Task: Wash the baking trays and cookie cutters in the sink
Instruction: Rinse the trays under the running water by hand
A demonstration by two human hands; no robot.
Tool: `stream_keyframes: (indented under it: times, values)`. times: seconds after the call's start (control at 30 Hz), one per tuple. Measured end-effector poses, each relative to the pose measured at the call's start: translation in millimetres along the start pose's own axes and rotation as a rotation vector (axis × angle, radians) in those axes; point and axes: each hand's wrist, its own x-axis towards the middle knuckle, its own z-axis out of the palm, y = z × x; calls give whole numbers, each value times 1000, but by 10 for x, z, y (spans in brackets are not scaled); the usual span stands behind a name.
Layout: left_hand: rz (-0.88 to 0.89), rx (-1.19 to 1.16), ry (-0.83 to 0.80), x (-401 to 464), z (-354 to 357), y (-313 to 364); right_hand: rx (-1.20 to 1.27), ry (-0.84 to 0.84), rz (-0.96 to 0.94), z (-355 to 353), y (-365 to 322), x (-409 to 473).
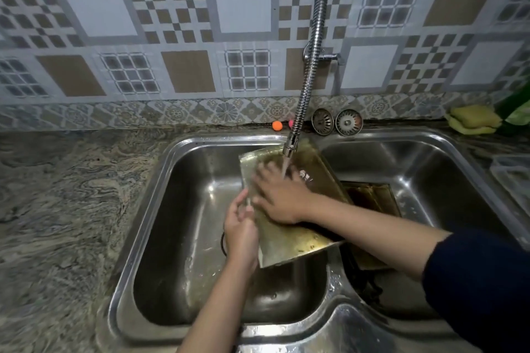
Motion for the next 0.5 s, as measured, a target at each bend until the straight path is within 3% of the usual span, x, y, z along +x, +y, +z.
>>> stream_keyframes:
  times: [0.1,0.3,0.37,0.43,0.5]
  values:
    - [10,-35,39,204,-199,69,-59,-58,-212,36,5,-201]
    - [53,79,-110,119,-138,23,10,44,251,-100,170,138]
    - [67,65,-116,75,-98,40,17,77,109,-70,18,121]
    - [65,11,-66,144,-170,92,32,-2,-122,0,-34,-33]
    - [55,-11,-3,225,-289,107,-3,-54,-152,58,74,-136]
